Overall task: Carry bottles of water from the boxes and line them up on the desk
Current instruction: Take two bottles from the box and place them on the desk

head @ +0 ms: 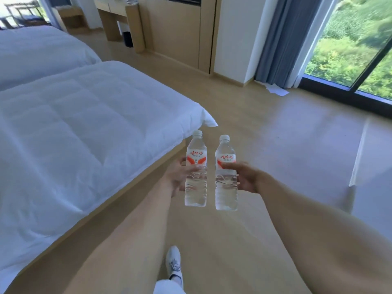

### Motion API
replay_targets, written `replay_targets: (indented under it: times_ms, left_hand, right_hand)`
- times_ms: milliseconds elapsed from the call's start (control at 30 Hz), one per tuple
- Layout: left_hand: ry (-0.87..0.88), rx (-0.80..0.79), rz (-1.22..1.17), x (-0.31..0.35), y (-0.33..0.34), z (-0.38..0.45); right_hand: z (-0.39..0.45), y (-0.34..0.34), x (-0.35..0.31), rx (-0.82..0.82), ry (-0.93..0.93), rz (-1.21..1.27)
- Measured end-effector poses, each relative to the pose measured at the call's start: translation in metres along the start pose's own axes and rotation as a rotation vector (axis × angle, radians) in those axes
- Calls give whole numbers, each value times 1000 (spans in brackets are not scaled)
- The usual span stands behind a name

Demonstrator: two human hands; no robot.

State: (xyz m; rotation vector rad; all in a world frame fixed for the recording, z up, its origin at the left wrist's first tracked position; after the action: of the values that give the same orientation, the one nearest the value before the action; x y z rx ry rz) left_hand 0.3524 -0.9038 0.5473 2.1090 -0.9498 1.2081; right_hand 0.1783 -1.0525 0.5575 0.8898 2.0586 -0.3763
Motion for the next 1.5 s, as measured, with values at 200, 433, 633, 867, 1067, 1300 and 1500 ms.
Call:
replay_targets:
  times_ms: [200,433,633,867,1067,1300,1500]
  left_hand:
    - [-5,-110,61,32,28,77]
    - [-6,-197,93,95,44,181]
    - [-5,-259,136,140,61,257]
    - [-27,-303,146,164,90,327]
    - [-47,-264,130,177,132,400]
    - [-53,-213,98,217,206,507]
    - [-49,-181,44,261,261,581]
  right_hand:
    - [43,-35,-31,122,-9,78]
    - [113,-53,-99,194,-37,106]
    - [169,-72,-148,258,-51,171]
    - [220,-109,-182,281,-54,196]
    - [283,-159,-210,285,-60,244]
    - [374,-250,-275,270,-61,255]
    - [437,-321,-344,228,-47,230]
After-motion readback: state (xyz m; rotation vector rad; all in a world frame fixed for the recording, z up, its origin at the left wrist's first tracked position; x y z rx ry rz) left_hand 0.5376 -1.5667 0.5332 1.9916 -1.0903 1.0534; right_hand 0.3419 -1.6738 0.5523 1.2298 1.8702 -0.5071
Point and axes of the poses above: each hand's wrist, its own z-axis towards the middle knuckle, its own y-axis out of the palm, x = y × z, the point moved 1 cm from there along z, towards the middle knuckle, and after that the axes turned 6 degrees about x, right-handed, at the moved point
